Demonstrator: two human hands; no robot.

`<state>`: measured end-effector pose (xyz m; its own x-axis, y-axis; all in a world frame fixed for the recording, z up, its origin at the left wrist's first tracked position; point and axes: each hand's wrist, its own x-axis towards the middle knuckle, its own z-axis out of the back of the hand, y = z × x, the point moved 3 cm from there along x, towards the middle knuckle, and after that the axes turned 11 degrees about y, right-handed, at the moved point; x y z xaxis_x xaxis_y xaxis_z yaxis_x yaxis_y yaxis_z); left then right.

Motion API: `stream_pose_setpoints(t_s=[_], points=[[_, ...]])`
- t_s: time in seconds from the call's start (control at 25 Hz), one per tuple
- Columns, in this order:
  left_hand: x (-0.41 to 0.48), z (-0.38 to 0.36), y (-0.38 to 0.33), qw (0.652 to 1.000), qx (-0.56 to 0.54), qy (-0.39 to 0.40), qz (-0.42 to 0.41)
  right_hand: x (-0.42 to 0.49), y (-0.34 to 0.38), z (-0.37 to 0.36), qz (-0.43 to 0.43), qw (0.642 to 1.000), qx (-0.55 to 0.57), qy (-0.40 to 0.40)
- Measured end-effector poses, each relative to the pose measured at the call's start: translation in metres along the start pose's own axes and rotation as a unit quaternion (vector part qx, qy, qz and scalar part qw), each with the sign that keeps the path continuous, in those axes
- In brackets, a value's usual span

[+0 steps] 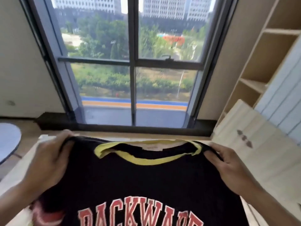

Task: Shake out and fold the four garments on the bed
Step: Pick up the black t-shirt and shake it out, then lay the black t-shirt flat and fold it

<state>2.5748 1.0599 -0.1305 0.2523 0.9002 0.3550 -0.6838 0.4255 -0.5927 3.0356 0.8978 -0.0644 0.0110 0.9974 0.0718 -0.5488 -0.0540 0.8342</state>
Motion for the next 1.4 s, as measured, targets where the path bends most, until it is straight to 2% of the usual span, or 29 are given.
stream_pose_setpoints(t_s=[0.08, 0.12, 0.2, 0.28, 0.36, 0.44, 0.52, 0.56, 0.6, 0.68, 0.76, 0.84, 0.92, 1.0, 1.04, 1.08, 1.16, 1.2, 1.24, 1.28, 1.32, 1.4], points=[[0.009, -0.041, -0.027, 0.999, 0.036, 0.036, -0.016, 0.036, -0.069, -0.041, -0.057, 0.998, 0.009, 0.03], [0.01, -0.079, -0.008, 0.996, 0.056, 0.051, -0.039, 0.056, -0.11, -0.067, -0.082, 0.995, 0.004, 0.049], [0.019, -0.154, 0.076, 0.991, 0.081, 0.11, 0.006, 0.098, -0.189, -0.113, -0.119, 0.99, -0.021, 0.074], [0.037, -0.227, 0.144, 0.984, 0.116, 0.121, 0.066, 0.142, -0.268, -0.157, -0.151, 0.985, -0.053, 0.069], [0.057, -0.295, 0.189, 0.975, 0.158, 0.114, 0.102, 0.187, -0.339, -0.198, -0.18, 0.978, -0.096, 0.053], [0.072, -0.359, 0.222, 0.967, 0.197, 0.094, 0.133, 0.231, -0.399, -0.232, -0.194, 0.972, -0.131, -0.008], [0.064, -0.42, 0.25, 0.955, 0.231, 0.083, 0.168, 0.252, -0.448, -0.275, -0.216, 0.959, -0.169, -0.068], [0.044, -0.455, 0.266, 0.951, 0.243, 0.103, 0.163, 0.25, -0.473, -0.305, -0.212, 0.954, -0.199, -0.073], [0.017, -0.489, 0.278, 0.949, 0.243, 0.143, 0.139, 0.239, -0.493, -0.335, -0.191, 0.953, -0.226, -0.06], [-0.058, -0.555, 0.301, 0.93, 0.236, 0.266, 0.097, 0.195, -0.535, -0.408, -0.137, 0.955, -0.26, 0.031], [-0.128, -0.607, 0.328, 0.9, 0.225, 0.354, 0.117, 0.153, -0.576, -0.468, -0.126, 0.942, -0.286, 0.125], [-0.178, -0.637, 0.35, 0.879, 0.219, 0.397, 0.149, 0.13, -0.612, -0.502, -0.162, 0.926, -0.288, 0.185], [-0.216, -0.649, 0.365, 0.859, 0.243, 0.428, 0.144, 0.111, -0.643, -0.517, -0.195, 0.907, -0.302, 0.219], [-0.243, -0.651, 0.375, 0.863, 0.272, 0.408, 0.124, 0.089, -0.663, -0.52, -0.173, 0.891, -0.347, 0.237], [-0.249, -0.65, 0.375, 0.875, 0.272, 0.382, 0.119, 0.081, -0.668, -0.516, -0.149, 0.897, -0.347, 0.23], [-0.249, -0.649, 0.372, 0.889, 0.26, 0.357, 0.122, 0.079, -0.666, -0.506, -0.121, 0.918, -0.325, 0.194], [-0.226, -0.662, 0.353, 0.92, 0.217, 0.308, 0.111, 0.097, -0.662, -0.469, -0.069, 0.958, -0.278, 0.028], [-0.208, -0.677, 0.339, 0.932, 0.193, 0.29, 0.096, 0.113, -0.665, -0.444, -0.079, 0.956, -0.271, -0.078], [-0.188, -0.694, 0.326, 0.94, 0.171, 0.285, 0.084, 0.13, -0.676, -0.418, -0.123, 0.944, -0.259, -0.16], [-0.171, -0.714, 0.315, 0.94, 0.159, 0.291, 0.078, 0.145, -0.692, -0.395, -0.192, 0.926, -0.25, -0.205], [-0.158, -0.735, 0.305, 0.937, 0.159, 0.302, 0.078, 0.157, -0.713, -0.373, -0.281, 0.904, -0.243, -0.212], [-0.149, -0.769, 0.295, 0.924, 0.196, 0.315, 0.092, 0.172, -0.75, -0.346, -0.407, 0.872, -0.227, -0.149]])
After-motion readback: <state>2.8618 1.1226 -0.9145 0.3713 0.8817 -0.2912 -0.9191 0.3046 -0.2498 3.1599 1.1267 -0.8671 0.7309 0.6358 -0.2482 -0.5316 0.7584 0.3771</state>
